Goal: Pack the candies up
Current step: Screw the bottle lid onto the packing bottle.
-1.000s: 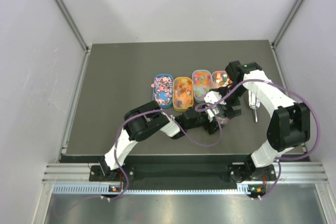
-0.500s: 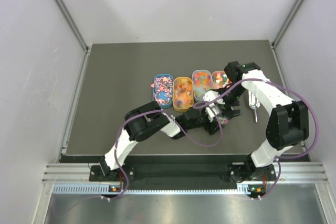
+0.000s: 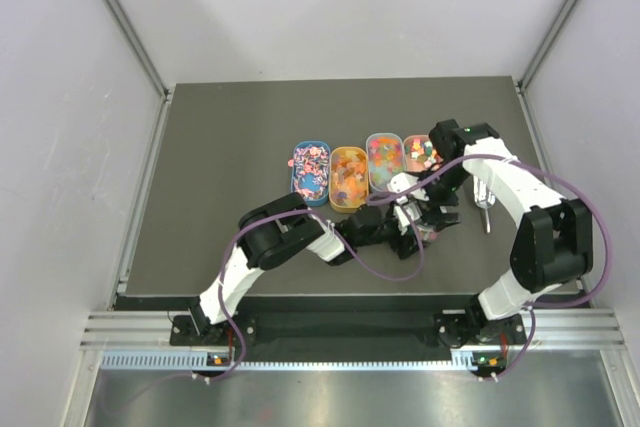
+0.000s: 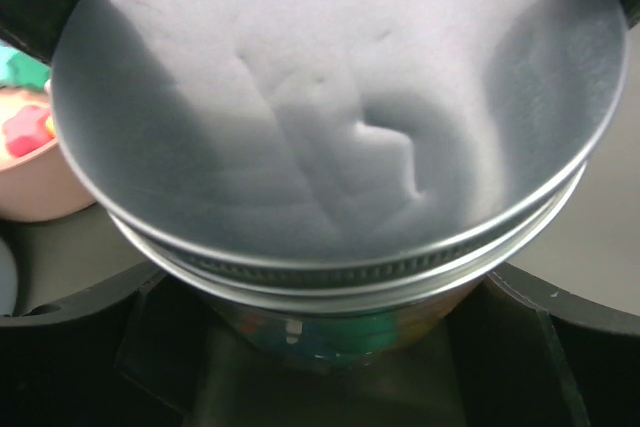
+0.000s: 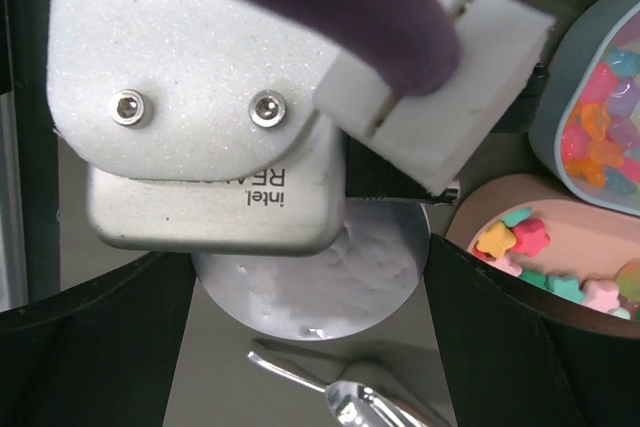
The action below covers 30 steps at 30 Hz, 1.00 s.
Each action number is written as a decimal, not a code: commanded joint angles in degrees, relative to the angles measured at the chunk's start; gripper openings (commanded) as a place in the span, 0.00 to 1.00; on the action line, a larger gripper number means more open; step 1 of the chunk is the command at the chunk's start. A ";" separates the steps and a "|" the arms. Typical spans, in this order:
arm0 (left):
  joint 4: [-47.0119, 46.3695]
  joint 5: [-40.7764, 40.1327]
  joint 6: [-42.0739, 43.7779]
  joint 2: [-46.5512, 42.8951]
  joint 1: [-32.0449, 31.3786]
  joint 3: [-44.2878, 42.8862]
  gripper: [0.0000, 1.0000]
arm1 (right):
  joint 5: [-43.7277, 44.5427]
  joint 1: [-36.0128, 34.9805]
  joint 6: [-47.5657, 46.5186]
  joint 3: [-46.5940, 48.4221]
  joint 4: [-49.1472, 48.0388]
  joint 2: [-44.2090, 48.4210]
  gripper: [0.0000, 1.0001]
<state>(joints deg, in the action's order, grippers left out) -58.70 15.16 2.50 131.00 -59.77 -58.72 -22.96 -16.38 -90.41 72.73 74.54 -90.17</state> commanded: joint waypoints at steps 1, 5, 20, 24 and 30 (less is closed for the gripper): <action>45.95 6.79 -4.08 12.52 -0.18 6.07 0.00 | -1.38 -0.85 3.31 -1.45 9.04 1.66 0.87; 46.74 10.06 -4.52 12.97 0.09 5.37 0.00 | -0.60 -1.55 6.12 -3.99 5.79 3.33 0.86; 45.60 11.82 -5.14 11.65 0.88 6.25 0.00 | 4.06 -4.27 25.79 -9.36 -7.04 2.90 0.80; 44.90 12.00 -6.10 11.30 1.32 6.42 0.00 | 4.94 -4.27 32.39 -7.69 -7.66 -1.40 0.77; 44.37 12.35 -7.51 11.21 2.64 6.25 0.00 | 5.56 -4.54 45.74 -5.41 -8.71 -6.85 0.77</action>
<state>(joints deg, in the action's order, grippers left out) -58.52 30.94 2.68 131.79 -56.88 -59.66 -18.06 -19.79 -61.10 69.58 70.24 -89.95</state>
